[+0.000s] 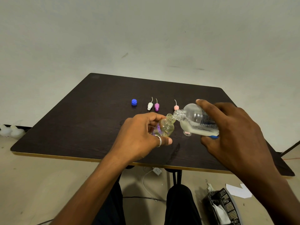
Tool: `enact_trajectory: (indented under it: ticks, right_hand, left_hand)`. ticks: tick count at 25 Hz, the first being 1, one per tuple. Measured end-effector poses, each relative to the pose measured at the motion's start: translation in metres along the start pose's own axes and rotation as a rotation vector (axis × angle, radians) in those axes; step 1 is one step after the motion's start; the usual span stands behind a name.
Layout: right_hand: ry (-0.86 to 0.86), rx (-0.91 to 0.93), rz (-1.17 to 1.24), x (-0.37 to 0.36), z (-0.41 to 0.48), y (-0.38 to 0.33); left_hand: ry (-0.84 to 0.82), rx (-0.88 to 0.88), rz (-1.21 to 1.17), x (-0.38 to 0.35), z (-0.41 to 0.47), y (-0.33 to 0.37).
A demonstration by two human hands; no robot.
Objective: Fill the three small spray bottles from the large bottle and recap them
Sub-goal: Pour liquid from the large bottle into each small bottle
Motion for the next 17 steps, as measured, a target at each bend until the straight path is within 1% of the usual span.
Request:
enact_trajectory:
  ticks: [17]
  right_hand:
    - [-0.003,-0.002,-0.003,0.0003,-0.0002,0.0001]
  left_hand:
    - [-0.013,-0.007,0.000,0.0001,0.0002,0.0007]
Point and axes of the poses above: each hand's wrist, its own z-axis towards the middle knuckle, its own x-axis out of the back of the hand, y = z × x, the point moved 1 cm from there along z, towards the middle knuckle, and after that the axes turned 15 degrees about y, right-handed, at the moved point
